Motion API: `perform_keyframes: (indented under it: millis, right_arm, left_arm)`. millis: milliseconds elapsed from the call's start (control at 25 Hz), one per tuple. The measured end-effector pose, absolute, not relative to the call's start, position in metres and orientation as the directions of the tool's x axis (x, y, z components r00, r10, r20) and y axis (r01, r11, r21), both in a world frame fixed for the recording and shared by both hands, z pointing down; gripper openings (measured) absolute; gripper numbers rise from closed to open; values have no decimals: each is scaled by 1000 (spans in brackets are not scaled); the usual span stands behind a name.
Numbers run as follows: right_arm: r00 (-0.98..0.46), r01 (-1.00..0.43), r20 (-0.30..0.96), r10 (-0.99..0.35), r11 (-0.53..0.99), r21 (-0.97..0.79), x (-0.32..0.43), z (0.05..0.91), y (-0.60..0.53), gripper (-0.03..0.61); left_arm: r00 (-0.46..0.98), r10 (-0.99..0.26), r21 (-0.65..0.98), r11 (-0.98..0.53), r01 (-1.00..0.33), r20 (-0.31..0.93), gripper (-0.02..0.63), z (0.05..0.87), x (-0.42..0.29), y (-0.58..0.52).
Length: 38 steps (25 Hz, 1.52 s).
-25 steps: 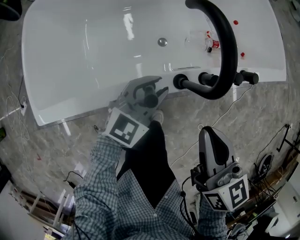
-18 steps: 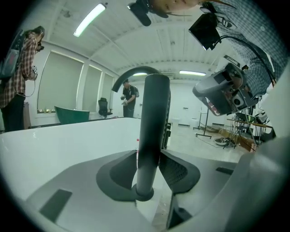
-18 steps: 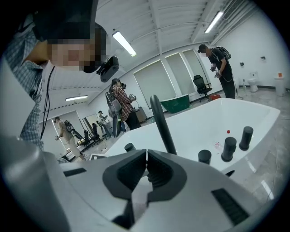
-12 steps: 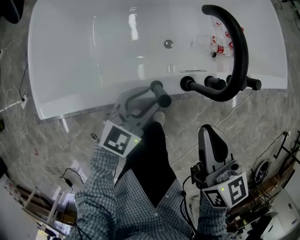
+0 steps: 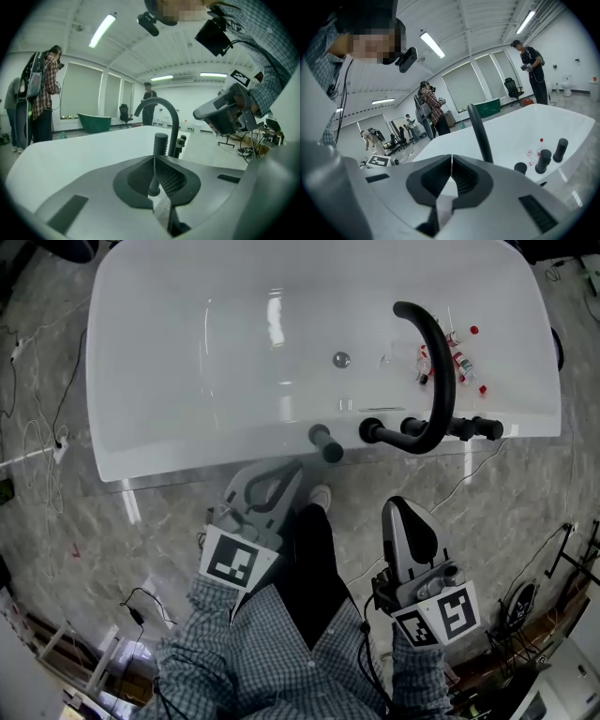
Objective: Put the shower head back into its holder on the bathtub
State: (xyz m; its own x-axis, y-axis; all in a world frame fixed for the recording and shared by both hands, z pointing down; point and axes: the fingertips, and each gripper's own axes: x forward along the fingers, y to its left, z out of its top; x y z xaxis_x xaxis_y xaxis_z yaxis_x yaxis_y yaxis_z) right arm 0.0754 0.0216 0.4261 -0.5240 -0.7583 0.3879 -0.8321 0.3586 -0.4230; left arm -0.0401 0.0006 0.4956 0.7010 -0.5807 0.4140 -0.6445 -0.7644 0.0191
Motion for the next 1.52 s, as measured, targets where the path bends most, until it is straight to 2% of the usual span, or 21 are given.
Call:
perform_keyframes:
  millis: [280,480,800,1000,1360,1520]
  right_arm:
    - [-511,-840,357,-782,367,-399,75,361,21,17]
    - [-481,-856,316,-818,362,-369,88,305,21,17]
    - [-489,-860,227,-842,423,-285,93,226,18,17]
    - [-485,-863,151,-862,443,-245,93,186,15,17]
    - [-509,-851,71,-858,490,-191,87,144,-2,17]
    - [-515,-847,56,-855,498,-186,90,143,-13,17]
  left_arm:
    - [710,-629,52,-736,-675,318,11,409,-49,1]
    - [706,-673,173,-685,-707,222,11,329,-53,3]
    - [717,-670,172,-696,-697,191,11,240,-65,7]
    - [727,-665,118,-719,-685,170,11,207,-61,15]
    - [713,-697,144,-699,-700,80,11,162,-63,10]
    - [699,-711,134,-687,-714,77,11,163,-64,2]
